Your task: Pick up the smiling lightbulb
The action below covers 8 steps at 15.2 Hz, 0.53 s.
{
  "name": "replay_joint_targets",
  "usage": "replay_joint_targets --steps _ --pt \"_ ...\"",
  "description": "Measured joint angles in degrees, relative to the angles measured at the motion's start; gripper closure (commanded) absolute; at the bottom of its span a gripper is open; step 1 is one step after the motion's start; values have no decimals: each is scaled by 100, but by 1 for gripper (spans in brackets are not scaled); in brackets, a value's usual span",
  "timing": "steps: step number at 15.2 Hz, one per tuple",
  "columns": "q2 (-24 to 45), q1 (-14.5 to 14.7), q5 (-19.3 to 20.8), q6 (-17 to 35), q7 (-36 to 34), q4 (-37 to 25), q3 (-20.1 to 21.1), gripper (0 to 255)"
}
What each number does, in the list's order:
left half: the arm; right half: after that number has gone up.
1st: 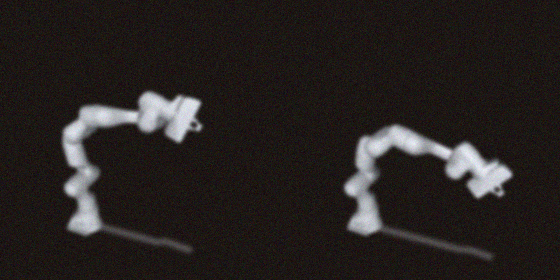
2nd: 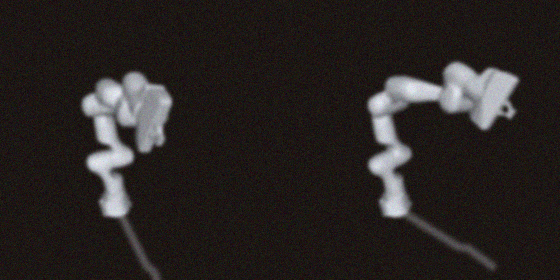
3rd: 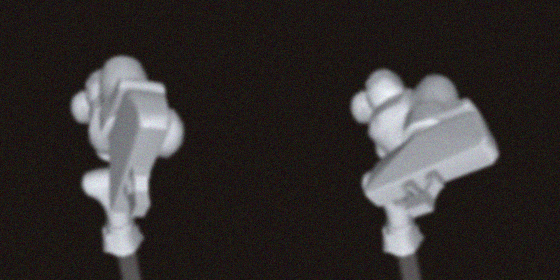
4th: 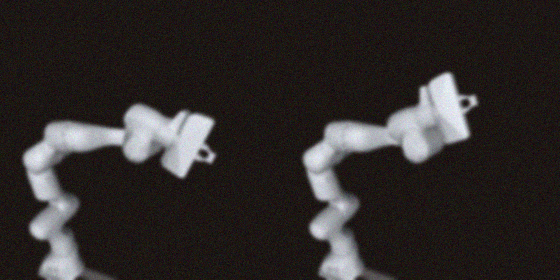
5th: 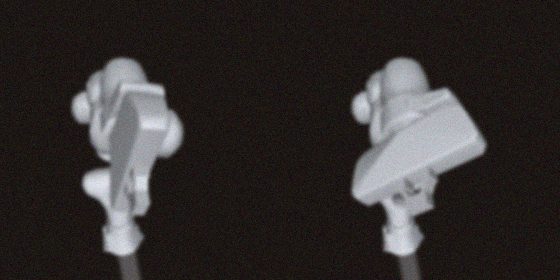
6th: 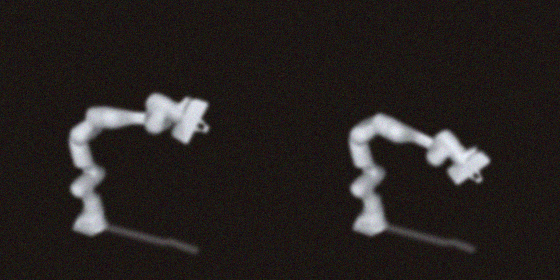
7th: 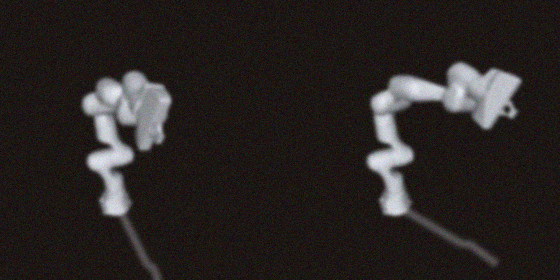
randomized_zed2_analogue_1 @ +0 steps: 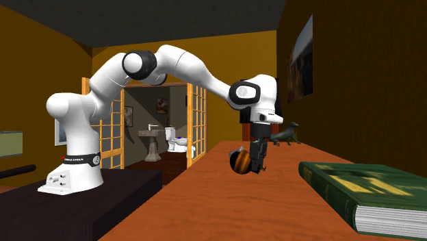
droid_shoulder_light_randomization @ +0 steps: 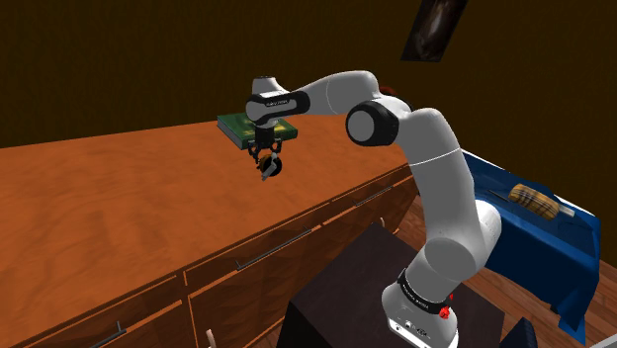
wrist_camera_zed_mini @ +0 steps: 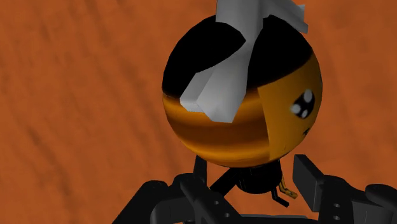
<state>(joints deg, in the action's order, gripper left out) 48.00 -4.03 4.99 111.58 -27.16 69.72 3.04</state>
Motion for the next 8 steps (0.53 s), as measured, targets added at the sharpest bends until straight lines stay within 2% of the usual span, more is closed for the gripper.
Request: replay_joint_targets --steps 8 --pt "-171 -2 -10 -249 14 -90 6 255"
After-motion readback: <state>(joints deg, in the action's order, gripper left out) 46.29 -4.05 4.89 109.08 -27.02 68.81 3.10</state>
